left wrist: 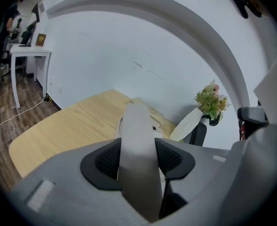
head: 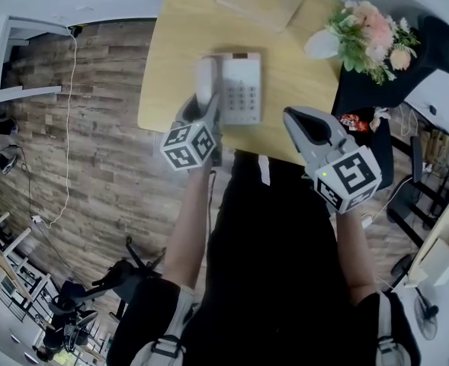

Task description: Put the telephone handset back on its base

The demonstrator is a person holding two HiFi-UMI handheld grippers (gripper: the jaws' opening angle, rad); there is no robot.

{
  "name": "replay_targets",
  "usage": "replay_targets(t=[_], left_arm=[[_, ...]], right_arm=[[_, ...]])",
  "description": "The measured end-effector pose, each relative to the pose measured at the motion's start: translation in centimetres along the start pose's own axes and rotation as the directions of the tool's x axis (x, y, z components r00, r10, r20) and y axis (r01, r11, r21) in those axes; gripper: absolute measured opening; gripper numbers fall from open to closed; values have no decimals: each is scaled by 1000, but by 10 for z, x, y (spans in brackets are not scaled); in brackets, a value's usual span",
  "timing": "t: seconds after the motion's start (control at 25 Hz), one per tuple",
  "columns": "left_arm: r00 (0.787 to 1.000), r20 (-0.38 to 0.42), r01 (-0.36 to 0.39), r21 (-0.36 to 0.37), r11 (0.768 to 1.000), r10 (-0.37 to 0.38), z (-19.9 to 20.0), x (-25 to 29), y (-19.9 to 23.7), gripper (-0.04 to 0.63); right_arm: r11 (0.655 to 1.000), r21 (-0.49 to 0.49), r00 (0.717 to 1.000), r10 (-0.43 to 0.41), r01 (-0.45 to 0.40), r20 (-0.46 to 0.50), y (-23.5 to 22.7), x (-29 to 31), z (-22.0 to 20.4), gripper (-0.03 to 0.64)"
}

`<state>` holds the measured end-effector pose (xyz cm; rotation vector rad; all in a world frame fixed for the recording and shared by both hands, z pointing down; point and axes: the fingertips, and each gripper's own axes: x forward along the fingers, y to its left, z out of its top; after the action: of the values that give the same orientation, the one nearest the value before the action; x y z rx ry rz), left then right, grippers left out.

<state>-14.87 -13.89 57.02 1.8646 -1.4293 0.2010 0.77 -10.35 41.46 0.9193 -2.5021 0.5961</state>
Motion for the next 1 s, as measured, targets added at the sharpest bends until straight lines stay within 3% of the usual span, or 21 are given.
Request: replay_targets(t=[1.0], left_arm=[[997, -55, -53, -6, 999, 53, -12, 23, 13, 221]], right_arm=[[1000, 21, 1000, -10, 10, -14, -16, 1, -2, 2]])
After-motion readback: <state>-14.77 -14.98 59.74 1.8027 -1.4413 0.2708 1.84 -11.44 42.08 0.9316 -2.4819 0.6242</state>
